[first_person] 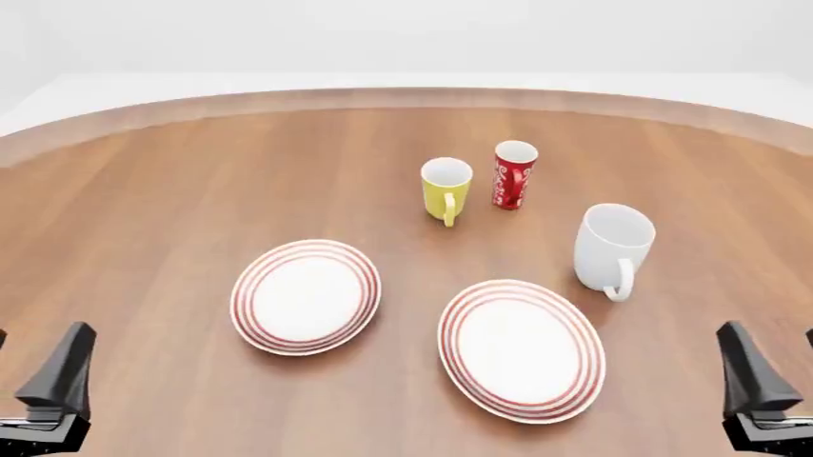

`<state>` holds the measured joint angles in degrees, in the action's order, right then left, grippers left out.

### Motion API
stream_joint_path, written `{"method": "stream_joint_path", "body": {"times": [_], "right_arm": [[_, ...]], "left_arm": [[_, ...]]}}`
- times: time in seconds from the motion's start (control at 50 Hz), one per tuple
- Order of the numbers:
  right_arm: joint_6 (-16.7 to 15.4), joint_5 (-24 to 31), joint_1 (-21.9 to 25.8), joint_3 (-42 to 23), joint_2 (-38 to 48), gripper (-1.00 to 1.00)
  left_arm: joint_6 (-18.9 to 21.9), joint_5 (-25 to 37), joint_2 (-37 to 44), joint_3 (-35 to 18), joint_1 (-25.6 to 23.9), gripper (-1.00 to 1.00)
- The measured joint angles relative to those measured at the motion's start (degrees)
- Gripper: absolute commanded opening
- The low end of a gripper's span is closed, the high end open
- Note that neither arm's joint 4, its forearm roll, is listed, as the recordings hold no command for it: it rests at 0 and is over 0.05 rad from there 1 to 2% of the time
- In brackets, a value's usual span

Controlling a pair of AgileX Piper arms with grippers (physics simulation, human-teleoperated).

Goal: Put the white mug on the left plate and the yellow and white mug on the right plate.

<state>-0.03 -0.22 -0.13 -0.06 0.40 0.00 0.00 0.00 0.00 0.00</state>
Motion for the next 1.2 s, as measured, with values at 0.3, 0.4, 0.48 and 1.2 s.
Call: {"method": "stream_joint_path", "body": {"times": [0.3,0.4,0.48,1.2], "right_arm": [[-0.1,-1.3,-0.3,0.0,1.9,1.0],[0.0,-2.3,-0.2,0.0,3.1,1.0],[0.1,-3.6,-0.1,0.0,4.7,1.0],[0.9,-27.7,1.6,-1.1,33.7,1.0]], "left_arm": [[0.0,0.0,0.0,0.0,0.0,1.0],[0.0,0.0,0.0,0.0,0.0,1.0],[0.0,0.0,0.0,0.0,0.0,1.0],[0.0,0.0,0.0,0.0,0.0,1.0]]}}
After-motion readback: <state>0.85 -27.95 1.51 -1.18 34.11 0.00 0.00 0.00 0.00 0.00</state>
